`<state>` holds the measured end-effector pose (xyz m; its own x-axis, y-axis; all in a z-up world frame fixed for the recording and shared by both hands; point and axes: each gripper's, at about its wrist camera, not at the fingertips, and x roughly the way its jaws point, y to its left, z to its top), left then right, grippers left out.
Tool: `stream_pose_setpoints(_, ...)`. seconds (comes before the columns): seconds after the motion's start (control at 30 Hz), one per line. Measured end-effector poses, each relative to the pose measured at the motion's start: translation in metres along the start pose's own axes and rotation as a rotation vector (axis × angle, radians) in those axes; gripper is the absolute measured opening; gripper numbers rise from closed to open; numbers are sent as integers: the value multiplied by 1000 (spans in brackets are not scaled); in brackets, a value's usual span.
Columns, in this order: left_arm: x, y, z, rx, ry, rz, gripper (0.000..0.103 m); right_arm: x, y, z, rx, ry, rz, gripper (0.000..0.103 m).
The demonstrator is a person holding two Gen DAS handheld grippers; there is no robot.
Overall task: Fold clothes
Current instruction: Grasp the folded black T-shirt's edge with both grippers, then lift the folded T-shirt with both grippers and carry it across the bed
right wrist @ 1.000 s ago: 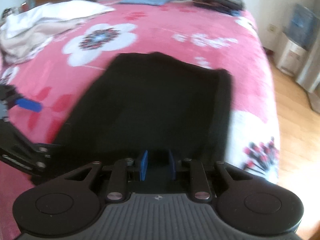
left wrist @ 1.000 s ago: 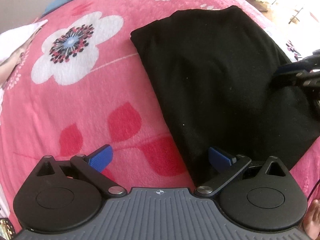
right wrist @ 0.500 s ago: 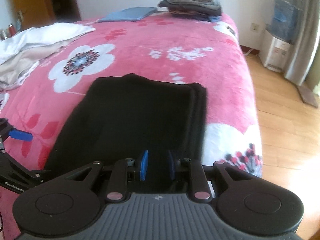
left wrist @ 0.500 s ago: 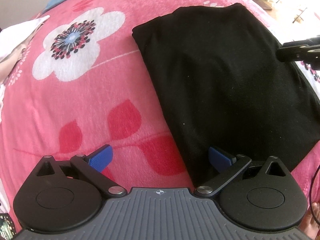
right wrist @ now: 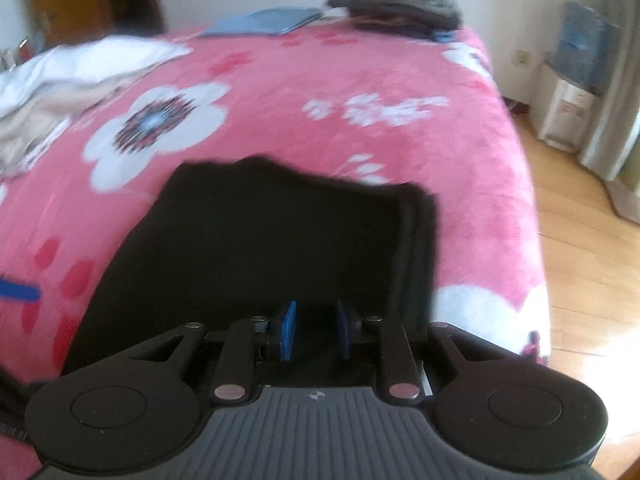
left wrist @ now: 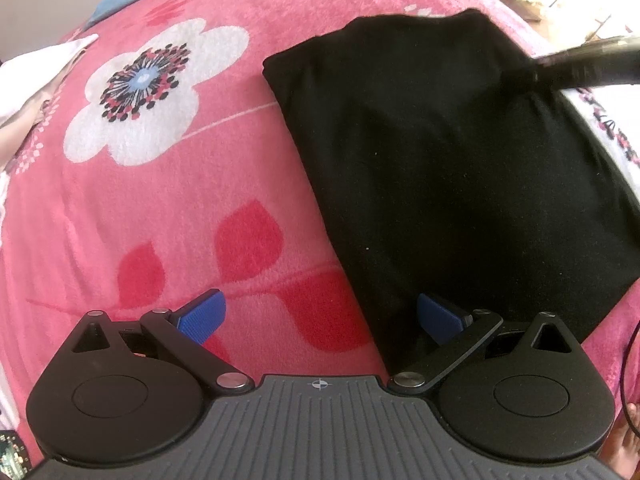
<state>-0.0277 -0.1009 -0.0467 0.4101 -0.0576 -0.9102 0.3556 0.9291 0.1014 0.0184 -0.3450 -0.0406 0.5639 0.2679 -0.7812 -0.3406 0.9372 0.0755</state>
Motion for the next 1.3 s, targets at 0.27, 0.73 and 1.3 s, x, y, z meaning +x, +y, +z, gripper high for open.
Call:
stream_pose_setpoints(0.27, -8, 55, 6, -187, -285, -156, 103, -11, -66, -1, 266, -31, 178, 42)
stream_pose_setpoints(0.73, 51, 77, 40, -236, -276, -392, 70, 39, -123, 3, 463, 16, 399, 44)
stream_pose_setpoints(1.3, 71, 91, 68, -271, -302, -464, 52, 78, -155, 16, 552, -5, 526, 44)
